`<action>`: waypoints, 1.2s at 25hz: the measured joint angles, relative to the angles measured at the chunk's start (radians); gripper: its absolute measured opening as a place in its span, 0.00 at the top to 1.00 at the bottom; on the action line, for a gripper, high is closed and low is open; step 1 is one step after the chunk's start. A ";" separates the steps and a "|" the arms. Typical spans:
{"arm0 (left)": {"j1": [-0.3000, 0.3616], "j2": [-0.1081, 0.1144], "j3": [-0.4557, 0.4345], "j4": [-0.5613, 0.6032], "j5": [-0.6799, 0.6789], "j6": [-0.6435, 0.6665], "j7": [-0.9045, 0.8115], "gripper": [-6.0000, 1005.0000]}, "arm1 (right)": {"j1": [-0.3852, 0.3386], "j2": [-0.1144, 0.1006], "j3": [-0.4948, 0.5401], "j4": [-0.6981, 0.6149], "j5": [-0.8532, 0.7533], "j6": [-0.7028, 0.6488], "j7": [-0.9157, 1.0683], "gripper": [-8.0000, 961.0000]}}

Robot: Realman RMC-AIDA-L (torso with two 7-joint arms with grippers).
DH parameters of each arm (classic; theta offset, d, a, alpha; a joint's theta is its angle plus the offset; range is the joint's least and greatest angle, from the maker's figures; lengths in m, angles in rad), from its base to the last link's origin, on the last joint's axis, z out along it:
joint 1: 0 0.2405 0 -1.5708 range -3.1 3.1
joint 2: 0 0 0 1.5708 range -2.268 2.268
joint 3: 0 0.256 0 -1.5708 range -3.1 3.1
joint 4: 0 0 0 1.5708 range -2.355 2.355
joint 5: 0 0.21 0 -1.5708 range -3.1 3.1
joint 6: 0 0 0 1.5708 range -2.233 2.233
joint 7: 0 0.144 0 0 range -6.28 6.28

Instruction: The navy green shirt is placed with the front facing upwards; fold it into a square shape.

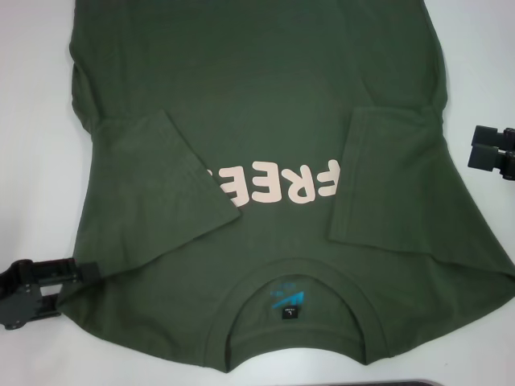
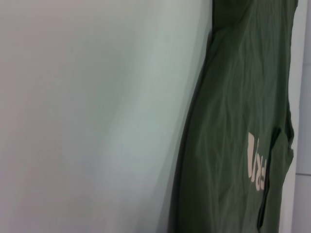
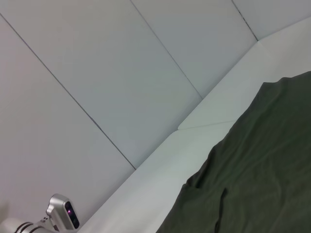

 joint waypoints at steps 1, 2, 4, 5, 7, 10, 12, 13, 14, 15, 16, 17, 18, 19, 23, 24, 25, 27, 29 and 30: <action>-0.001 0.000 0.001 0.000 0.002 0.001 0.000 0.28 | 0.000 0.000 0.001 0.001 0.000 0.000 0.003 0.05; -0.001 0.000 0.002 0.002 0.006 0.002 0.001 0.32 | 0.001 0.000 0.001 0.001 0.000 0.000 0.005 0.05; -0.001 0.000 0.005 0.004 0.013 0.003 0.003 0.40 | 0.004 -0.002 0.002 0.001 0.000 0.003 0.008 0.05; -0.001 0.000 0.009 0.006 0.017 0.003 0.005 0.43 | 0.005 -0.003 0.002 0.001 0.000 0.005 0.010 0.05; 0.001 0.000 0.019 0.007 0.020 0.000 0.014 0.50 | 0.006 -0.005 0.002 0.001 -0.001 0.007 0.014 0.05; 0.002 0.000 0.020 0.007 0.021 0.002 0.023 0.59 | 0.007 -0.009 0.002 0.001 -0.005 0.011 0.024 0.05; 0.002 0.000 0.019 0.007 0.021 0.007 0.029 0.64 | 0.005 -0.012 0.002 0.001 -0.014 0.023 0.039 0.05; 0.002 0.001 0.018 0.007 0.020 0.013 0.033 0.66 | 0.004 -0.014 0.002 -0.002 -0.026 0.032 0.051 0.05; 0.002 0.002 0.015 0.007 0.018 0.019 0.037 0.68 | 0.002 -0.019 0.002 -0.005 -0.044 0.046 0.069 0.05; 0.002 0.003 0.010 0.007 0.016 0.029 0.041 0.70 | 0.001 -0.025 0.002 -0.009 -0.067 0.063 0.093 0.05; 0.002 0.004 0.004 0.008 0.014 0.038 0.045 0.73 | 0.000 -0.035 0.000 -0.011 -0.096 0.079 0.123 0.05; 0.002 0.005 -0.005 0.009 0.013 0.049 0.052 0.75 | 0.000 -0.047 -0.001 -0.012 -0.133 0.095 0.154 0.05; 0.001 0.005 -0.010 0.009 0.013 0.056 0.058 0.77 | 0.001 -0.062 -0.003 -0.013 -0.178 0.107 0.196 0.05; 0.001 0.006 -0.012 0.009 0.013 0.061 0.063 0.79 | 0.002 -0.072 -0.004 -0.013 -0.212 0.114 0.223 0.05; -0.005 0.005 -0.009 0.009 0.012 0.074 0.079 0.96 | 0.008 -0.131 -0.005 -0.014 -0.368 0.102 0.355 0.05; -0.007 0.006 -0.009 0.009 0.012 0.074 0.083 0.96 | 0.008 -0.144 -0.004 -0.014 -0.395 0.089 0.381 0.05; -0.009 0.006 -0.008 0.009 0.012 0.074 0.087 0.96 | 0.008 -0.151 -0.002 -0.014 -0.407 0.077 0.396 0.05; -0.013 0.007 -0.009 0.009 0.012 0.073 0.091 0.96 | 0.009 -0.162 0.000 -0.014 -0.422 0.057 0.418 0.05; -0.018 0.008 -0.009 0.009 0.012 0.074 0.096 0.96 | 0.013 -0.166 -0.003 -0.015 -0.448 0.054 0.439 0.05; -0.019 0.008 -0.009 0.009 0.012 0.075 0.098 0.96 | 0.018 -0.166 -0.005 -0.016 -0.468 0.056 0.450 0.05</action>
